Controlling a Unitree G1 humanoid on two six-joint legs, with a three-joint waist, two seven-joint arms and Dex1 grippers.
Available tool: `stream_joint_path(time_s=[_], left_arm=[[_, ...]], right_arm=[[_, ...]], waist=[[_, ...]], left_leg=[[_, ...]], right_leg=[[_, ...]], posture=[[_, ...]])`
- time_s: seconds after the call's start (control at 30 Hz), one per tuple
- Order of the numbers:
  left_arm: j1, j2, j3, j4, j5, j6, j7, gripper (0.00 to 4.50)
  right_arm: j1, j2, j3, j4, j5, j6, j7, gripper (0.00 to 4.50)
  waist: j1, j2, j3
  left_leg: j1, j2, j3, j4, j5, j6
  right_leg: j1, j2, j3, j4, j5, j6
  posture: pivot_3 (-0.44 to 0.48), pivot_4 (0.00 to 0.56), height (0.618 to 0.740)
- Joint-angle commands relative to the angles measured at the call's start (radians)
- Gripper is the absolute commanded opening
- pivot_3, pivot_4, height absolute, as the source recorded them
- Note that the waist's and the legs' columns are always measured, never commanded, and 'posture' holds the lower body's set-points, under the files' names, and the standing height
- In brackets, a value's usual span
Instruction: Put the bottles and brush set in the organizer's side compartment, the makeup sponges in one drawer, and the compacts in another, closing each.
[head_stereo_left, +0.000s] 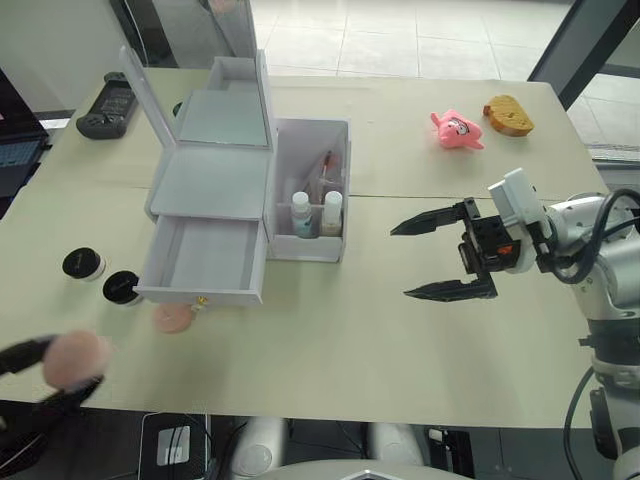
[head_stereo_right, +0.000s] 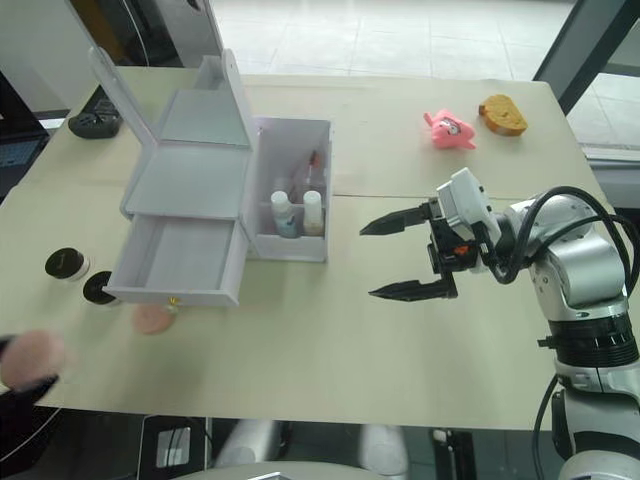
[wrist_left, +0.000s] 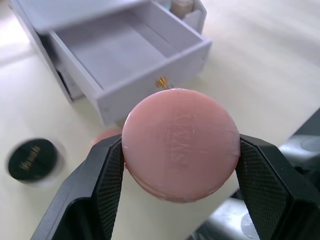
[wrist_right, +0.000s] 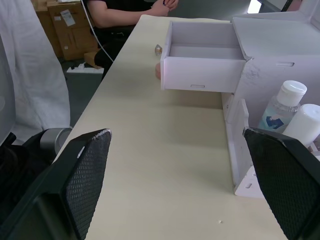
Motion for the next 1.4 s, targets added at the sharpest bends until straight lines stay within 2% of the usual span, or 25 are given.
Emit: stream_joint_path(time_s=[0.03, 0.23, 0.37, 0.53, 0.63, 0.83, 1.13, 1.4], left_arm=[[-0.064, 0.097, 0.031, -0.012, -0.083, 0.113, 0.055, 2.99], [-0.268, 0.251, -0.122, -0.025, -0.132, 0.292, 0.240, 2.99], [-0.451, 0.317, -0.290, 0.000, -0.156, 0.349, 0.327, 2.99], [-0.635, 0.346, -0.507, 0.036, -0.048, 0.350, 0.382, 2.99], [-0.695, 0.356, -0.587, 0.063, 0.028, 0.352, 0.373, 2.99], [-0.755, 0.388, -0.620, 0.149, 0.152, 0.364, 0.312, 2.99], [-0.765, 0.365, -0.650, 0.146, 0.287, 0.329, 0.254, 2.99], [-0.807, 0.323, -0.686, 0.144, 0.347, 0.318, 0.250, 2.99]], right_arm=[[-0.035, 0.007, -0.027, -0.040, 0.038, 0.017, -0.001, 4.50], [-0.082, 0.006, -0.074, -0.104, 0.115, 0.086, -0.057, 4.50], [-0.114, -0.004, -0.107, -0.144, 0.164, 0.142, -0.102, 4.50], [-0.086, -0.018, -0.118, -0.186, 0.158, 0.156, -0.144, 4.50], [-0.063, -0.028, -0.124, -0.208, 0.150, 0.156, -0.167, 4.50], [-0.036, -0.037, -0.128, -0.211, 0.140, 0.142, -0.197, 4.50], [-0.045, -0.023, -0.112, -0.199, 0.122, 0.123, -0.219, 4.50], [-0.062, -0.011, -0.102, -0.184, 0.103, 0.109, -0.211, 4.50]], waist=[[-0.005, 0.000, 0.000], [-0.021, 0.002, 0.001], [-0.028, 0.002, 0.001], [-0.029, 0.003, 0.002], [-0.028, 0.003, 0.002], [-0.029, 0.003, 0.002], [-0.029, 0.003, 0.002], [-0.028, 0.003, 0.002]], left_leg=[[0.000, 0.001, 0.000, 0.000, 0.000, 0.000], [0.000, 0.007, 0.000, -0.001, 0.000, 0.000], [0.001, 0.008, 0.000, -0.002, 0.000, 0.000], [0.001, 0.008, 0.001, -0.003, 0.000, 0.000], [0.000, 0.008, 0.002, -0.003, 0.000, 0.000], [0.000, 0.008, 0.003, -0.003, 0.000, 0.000], [0.000, 0.008, 0.003, -0.003, 0.000, 0.000], [0.000, 0.008, 0.003, -0.003, 0.000, 0.000]], right_leg=[[0.000, 0.001, 0.000, 0.000, 0.000, 0.000], [-0.002, 0.008, 0.001, 0.001, 0.001, -0.002], [-0.003, 0.009, 0.002, 0.001, 0.001, -0.003], [-0.004, 0.010, 0.003, 0.002, 0.001, -0.003], [-0.005, 0.010, 0.004, 0.002, 0.002, -0.003], [-0.006, 0.010, 0.005, 0.003, 0.002, -0.003], [-0.007, 0.010, 0.006, 0.003, 0.002, -0.003], [-0.007, 0.010, 0.006, 0.003, 0.002, -0.003]], posture=[[0.000, 0.150, 0.740], [0.000, 0.150, 0.740], [0.000, 0.150, 0.740], [0.000, 0.150, 0.740], [0.000, 0.150, 0.740], [0.000, 0.150, 0.740], [0.000, 0.150, 0.740], [0.000, 0.150, 0.740]])
